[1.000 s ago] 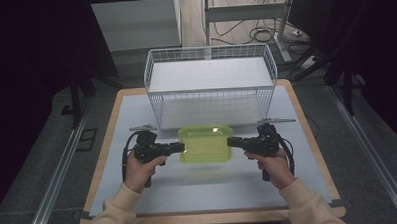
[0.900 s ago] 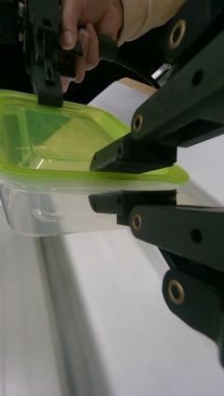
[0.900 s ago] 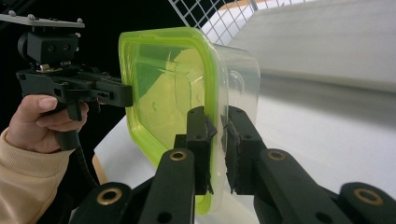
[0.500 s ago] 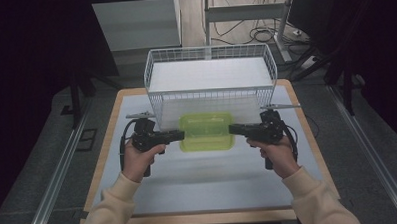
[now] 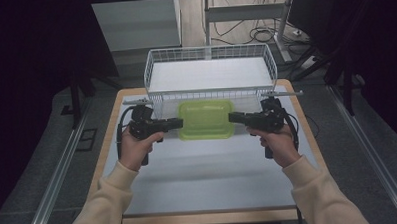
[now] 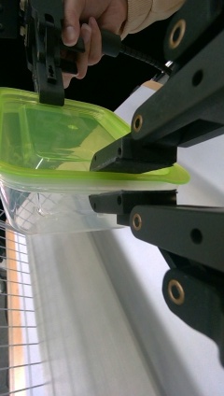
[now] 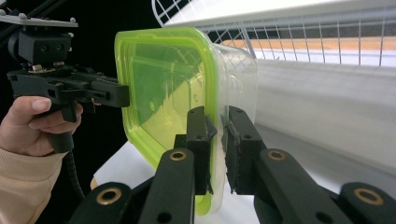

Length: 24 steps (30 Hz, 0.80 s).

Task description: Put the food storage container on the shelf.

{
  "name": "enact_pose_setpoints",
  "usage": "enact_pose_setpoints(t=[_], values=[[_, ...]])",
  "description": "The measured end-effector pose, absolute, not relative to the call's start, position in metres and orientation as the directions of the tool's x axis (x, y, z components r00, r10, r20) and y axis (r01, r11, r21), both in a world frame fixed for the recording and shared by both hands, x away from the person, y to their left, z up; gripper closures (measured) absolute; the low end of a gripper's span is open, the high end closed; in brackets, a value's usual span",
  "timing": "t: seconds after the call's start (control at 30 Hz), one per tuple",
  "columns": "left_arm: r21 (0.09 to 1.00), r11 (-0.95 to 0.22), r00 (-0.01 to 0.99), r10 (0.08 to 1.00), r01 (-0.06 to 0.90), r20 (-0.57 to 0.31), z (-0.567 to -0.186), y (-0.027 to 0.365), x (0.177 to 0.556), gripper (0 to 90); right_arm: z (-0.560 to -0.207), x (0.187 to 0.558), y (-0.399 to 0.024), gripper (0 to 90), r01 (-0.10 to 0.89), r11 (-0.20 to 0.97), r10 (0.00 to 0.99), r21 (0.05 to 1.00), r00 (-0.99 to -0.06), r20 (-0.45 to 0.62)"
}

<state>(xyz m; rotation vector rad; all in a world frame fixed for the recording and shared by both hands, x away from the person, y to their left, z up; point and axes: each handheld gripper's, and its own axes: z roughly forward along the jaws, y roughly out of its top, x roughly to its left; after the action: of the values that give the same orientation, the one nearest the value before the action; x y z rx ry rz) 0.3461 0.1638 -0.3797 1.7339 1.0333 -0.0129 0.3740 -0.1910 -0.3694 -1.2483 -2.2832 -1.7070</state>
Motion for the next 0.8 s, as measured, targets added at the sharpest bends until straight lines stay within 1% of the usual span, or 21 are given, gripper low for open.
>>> enact_pose_setpoints(t=[0.37,0.8], values=[[0.786,-0.053,0.633,0.626,0.617,-0.455,-0.356,0.165,0.360,81.1,-0.346,0.386,-0.189,81.0,0.594,0.064,0.576,0.802,-0.678,0.456],[0.788,-0.047,0.632,0.627,0.614,-0.455,-0.339,0.162,0.385,81.2,-0.332,0.407,-0.191,81.1,0.592,0.047,0.587,0.805,-0.668,0.457]])
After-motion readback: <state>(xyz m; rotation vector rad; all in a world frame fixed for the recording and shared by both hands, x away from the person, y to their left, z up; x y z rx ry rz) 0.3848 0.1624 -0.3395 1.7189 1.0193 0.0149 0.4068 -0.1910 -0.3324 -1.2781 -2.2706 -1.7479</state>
